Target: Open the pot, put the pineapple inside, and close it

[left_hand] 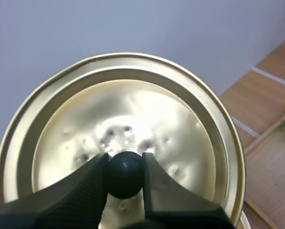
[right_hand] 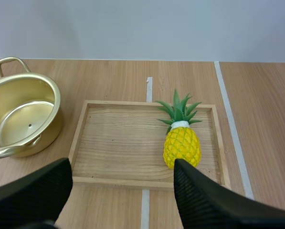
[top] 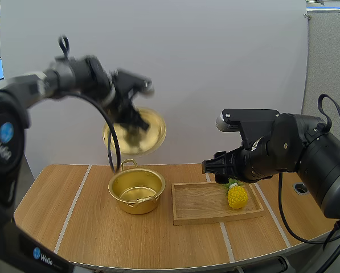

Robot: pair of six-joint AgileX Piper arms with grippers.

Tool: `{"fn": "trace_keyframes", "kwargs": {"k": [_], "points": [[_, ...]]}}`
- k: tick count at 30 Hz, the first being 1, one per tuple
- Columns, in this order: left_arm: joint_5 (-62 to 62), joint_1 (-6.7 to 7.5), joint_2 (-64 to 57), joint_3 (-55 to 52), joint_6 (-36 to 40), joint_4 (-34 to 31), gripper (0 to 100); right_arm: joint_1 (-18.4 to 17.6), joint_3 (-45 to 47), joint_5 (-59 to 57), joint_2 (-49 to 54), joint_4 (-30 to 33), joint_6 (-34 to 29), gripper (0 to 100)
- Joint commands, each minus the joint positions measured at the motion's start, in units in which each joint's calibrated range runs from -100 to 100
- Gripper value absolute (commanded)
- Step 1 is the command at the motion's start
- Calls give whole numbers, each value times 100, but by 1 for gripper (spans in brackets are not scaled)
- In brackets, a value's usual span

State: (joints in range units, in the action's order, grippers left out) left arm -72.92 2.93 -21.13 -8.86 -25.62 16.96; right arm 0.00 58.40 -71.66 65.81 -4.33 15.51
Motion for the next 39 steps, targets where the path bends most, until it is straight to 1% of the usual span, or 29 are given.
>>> {"fn": "trace_keyframes", "kwargs": {"k": [1, 4, 10, 16, 20, 23, 28, 30, 35, 39], "points": [[-170, 15, -326, 984, 315, -298, 0, 19, -29, 101, 41, -16, 41, 100], [-384, 15, -405, 2035, 487, -564, 0, 19, -29, 101, 41, -16, 41, 100], [-494, 15, -377, 3689, 622, -779, 0, 19, -29, 101, 41, -16, 41, 100], [16, 15, -318, 4603, 723, -1045, 0, 19, -29, 116, 41, -15, 41, 100], [346, 15, -293, 4768, 714, -1082, 0, 19, -29, 116, 41, -15, 41, 100], [944, 15, -288, 4768, 702, -1085, 0, 19, -29, 113, 41, 2, 41, 100], [986, 15, -288, 4768, 702, -1085, 0, 19, -29, 113, -74, 184, 8, 100], [986, 15, -288, 4768, 702, -1085, 0, 19, -29, 113, -260, 213, -101, 100], [986, 15, -288, 4768, 702, -1085, 0, 19, -29, 434, -845, 269, -111, 100], [986, 15, -288, 4768, 702, -1085, 0, 19, -292, 449, -1407, 269, -111, 100]]}}
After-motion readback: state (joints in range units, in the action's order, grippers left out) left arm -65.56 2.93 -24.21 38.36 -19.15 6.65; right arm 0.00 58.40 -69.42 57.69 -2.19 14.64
